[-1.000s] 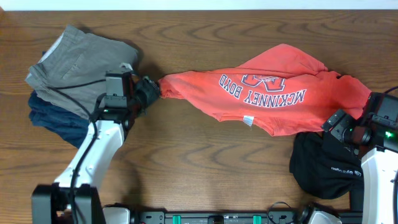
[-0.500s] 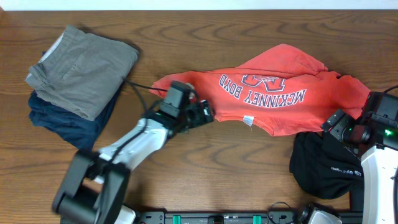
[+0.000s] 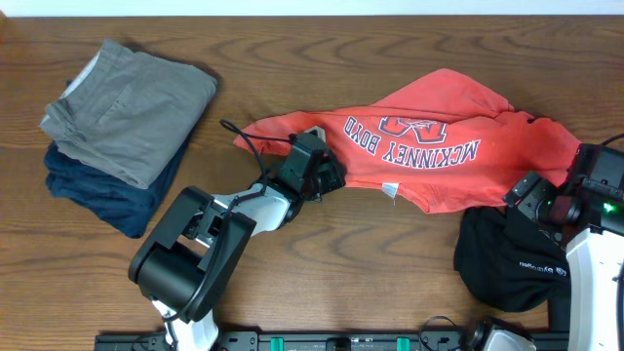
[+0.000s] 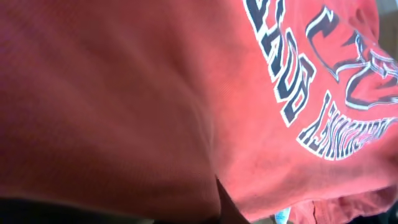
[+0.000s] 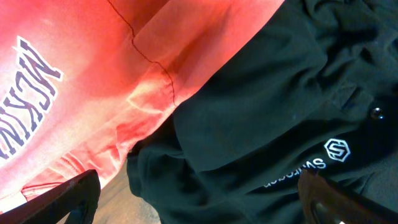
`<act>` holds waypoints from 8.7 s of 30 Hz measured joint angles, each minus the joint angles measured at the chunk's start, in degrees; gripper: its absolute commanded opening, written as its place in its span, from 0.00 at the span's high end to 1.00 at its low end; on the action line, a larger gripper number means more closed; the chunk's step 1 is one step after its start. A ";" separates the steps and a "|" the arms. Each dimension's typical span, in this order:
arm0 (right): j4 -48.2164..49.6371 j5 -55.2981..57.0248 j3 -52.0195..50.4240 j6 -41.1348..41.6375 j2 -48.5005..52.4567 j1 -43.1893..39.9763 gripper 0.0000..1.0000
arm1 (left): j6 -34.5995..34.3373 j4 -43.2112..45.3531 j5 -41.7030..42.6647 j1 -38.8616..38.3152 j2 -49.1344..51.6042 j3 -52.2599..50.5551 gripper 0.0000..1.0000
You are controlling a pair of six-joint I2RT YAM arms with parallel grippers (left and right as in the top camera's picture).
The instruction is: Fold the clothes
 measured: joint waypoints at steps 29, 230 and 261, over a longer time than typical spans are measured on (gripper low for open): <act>0.37 0.00 0.00 -0.02 0.00 0.00 0.01 | 17.42 -50.07 8.92 25.68 -26.64 -0.48 0.02; 4.13 1.62 10.97 0.63 37.35 -11.19 0.39 | 23.58 -67.95 3.39 35.43 -45.31 -5.11 0.94; -8.07 -13.73 11.23 -11.43 37.05 -3.08 0.27 | 23.58 -67.78 3.19 35.43 -44.87 -5.11 0.93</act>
